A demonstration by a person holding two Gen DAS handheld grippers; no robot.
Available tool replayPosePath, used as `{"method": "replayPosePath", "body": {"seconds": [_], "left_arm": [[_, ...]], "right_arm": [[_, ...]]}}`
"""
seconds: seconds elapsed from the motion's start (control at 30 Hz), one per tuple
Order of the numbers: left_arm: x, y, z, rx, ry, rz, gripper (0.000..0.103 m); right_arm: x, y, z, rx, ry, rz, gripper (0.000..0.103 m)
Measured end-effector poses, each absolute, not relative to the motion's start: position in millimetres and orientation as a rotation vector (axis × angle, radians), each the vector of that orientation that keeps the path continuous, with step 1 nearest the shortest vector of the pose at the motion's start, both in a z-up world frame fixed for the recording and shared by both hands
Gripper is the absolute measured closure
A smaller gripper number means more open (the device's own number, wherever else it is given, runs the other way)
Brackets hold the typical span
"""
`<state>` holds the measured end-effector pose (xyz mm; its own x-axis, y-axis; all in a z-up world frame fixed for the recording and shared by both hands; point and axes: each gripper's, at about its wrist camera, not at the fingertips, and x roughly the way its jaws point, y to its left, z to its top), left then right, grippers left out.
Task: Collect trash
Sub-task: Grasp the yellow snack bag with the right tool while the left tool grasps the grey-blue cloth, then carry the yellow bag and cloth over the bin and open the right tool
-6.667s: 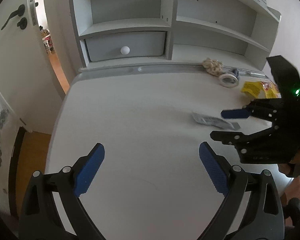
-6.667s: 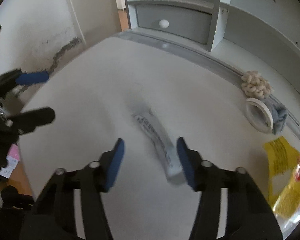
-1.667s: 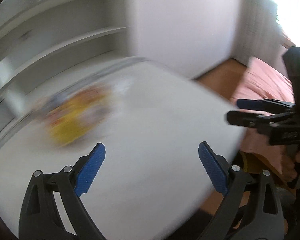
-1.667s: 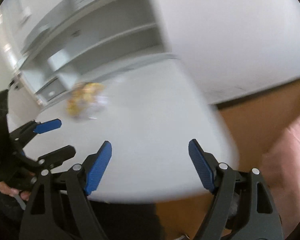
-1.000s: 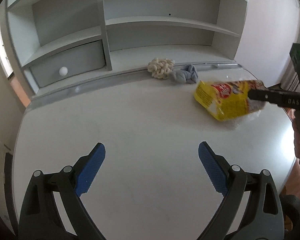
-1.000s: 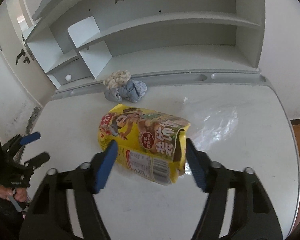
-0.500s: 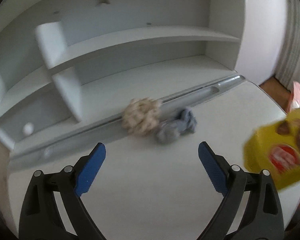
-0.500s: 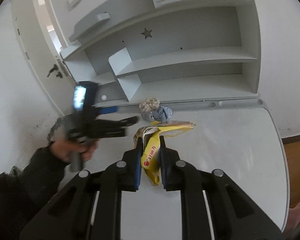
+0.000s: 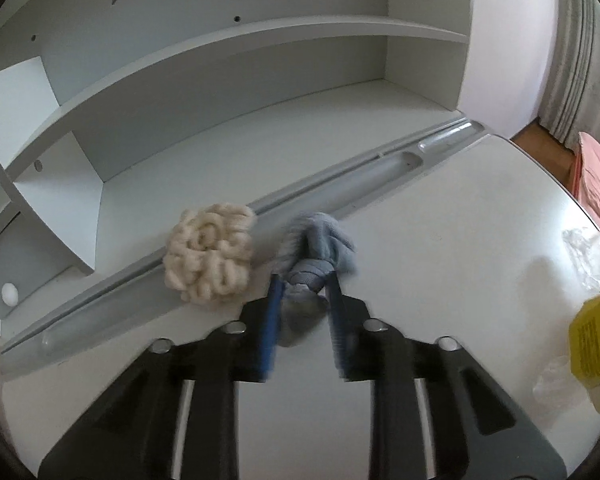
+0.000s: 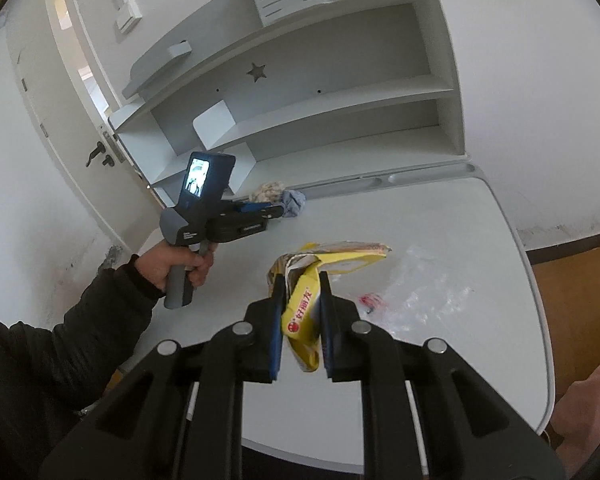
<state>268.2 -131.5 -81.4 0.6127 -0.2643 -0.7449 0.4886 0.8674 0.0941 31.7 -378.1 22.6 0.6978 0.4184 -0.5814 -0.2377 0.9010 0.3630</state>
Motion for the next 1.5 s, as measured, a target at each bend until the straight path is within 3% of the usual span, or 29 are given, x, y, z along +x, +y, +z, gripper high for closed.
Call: {"method": "replayPosePath", "body": {"seconds": [0.37,0.83,1.13,1.5], "left_arm": [[181.0,-154.7,-17.4,0.246,0.708,-0.461,0.086],[32.3,-324.3,6.7,0.302,0.642,-0.863,0.086],[-47.8,-453.2,-55.5,0.421,0.718,-1.157,0.086],[-70.2,-553.5,-196.7,0.614,0.958,-1.305,0.086]], "right_arm": [[-16.2,-441.2,41.4,0.363,0.571,0.258,0.087],[-136.7,-579.7,6.2,0.562,0.496,-0.035,0.087],[-211.8,-658.7,-91.9,0.657,0.657,-0.327,0.087],[-227.5,-694.9,-238.1,0.748,0.937,-0.513,0.087]]}}
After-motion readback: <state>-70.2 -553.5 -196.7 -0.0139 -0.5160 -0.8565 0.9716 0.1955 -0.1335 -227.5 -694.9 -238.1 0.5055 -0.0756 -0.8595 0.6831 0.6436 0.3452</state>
